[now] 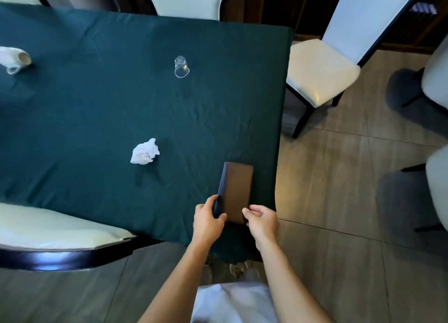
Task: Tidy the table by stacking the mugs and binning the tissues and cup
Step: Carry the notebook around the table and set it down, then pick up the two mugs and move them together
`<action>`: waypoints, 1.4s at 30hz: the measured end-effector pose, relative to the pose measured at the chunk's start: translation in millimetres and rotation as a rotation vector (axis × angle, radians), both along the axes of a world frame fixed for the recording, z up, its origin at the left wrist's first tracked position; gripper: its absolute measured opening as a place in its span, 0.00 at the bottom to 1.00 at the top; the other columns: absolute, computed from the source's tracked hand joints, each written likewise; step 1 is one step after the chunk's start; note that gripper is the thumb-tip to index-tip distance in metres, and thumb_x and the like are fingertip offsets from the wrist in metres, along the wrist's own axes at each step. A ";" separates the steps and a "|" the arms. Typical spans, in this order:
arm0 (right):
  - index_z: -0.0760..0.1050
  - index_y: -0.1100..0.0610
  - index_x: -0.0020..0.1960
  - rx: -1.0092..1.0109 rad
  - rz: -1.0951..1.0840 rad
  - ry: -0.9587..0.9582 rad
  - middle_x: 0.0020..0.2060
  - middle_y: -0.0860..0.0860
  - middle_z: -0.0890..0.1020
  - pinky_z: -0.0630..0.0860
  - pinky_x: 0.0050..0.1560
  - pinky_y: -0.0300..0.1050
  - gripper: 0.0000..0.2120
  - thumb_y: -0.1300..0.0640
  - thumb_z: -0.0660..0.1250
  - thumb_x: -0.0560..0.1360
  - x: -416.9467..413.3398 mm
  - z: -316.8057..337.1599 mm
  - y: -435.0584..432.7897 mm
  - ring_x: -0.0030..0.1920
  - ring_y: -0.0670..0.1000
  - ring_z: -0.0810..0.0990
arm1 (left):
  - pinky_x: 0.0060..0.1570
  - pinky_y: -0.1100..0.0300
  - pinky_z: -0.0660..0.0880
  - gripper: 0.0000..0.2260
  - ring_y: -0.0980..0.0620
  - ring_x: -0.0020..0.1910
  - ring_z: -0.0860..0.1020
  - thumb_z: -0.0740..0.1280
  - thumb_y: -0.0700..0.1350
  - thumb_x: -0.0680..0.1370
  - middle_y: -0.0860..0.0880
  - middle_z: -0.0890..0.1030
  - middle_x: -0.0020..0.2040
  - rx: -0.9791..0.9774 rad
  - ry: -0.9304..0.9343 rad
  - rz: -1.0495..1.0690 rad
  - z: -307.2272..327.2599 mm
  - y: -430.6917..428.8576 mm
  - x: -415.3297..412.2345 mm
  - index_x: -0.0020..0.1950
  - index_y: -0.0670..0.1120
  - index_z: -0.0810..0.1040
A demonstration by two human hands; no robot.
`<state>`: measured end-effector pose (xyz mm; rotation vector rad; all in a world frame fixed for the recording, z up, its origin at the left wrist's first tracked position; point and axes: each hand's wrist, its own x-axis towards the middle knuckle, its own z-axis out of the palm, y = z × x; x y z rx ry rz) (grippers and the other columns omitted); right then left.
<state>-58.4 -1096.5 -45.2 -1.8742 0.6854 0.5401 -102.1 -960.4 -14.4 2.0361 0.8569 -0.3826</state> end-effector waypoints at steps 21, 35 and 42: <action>0.54 0.57 0.82 -0.561 0.778 -0.358 0.81 0.60 0.58 0.65 0.73 0.57 0.39 0.56 0.68 0.76 40.1 62.7 32.3 0.78 0.62 0.60 | 0.54 0.45 0.78 0.18 0.37 0.62 0.78 0.65 0.48 0.81 0.42 0.75 0.65 0.575 0.062 -0.463 64.8 35.5 10.9 0.70 0.44 0.73; 0.42 0.53 0.84 -0.589 0.953 -0.747 0.83 0.63 0.42 0.55 0.79 0.59 0.42 0.39 0.60 0.81 -24.4 218.2 204.0 0.82 0.64 0.46 | 0.74 0.42 0.63 0.33 0.38 0.81 0.62 0.59 0.62 0.83 0.42 0.68 0.80 0.985 -0.158 -0.298 195.5 225.3 -81.5 0.80 0.41 0.63; 0.37 0.49 0.84 -0.547 1.101 -0.899 0.82 0.61 0.36 0.45 0.80 0.63 0.42 0.33 0.54 0.80 -126.7 265.1 325.4 0.82 0.64 0.39 | 0.81 0.35 0.49 0.41 0.40 0.85 0.43 0.54 0.67 0.82 0.43 0.45 0.87 1.019 -0.128 -0.068 242.9 335.4 -227.7 0.86 0.44 0.45</action>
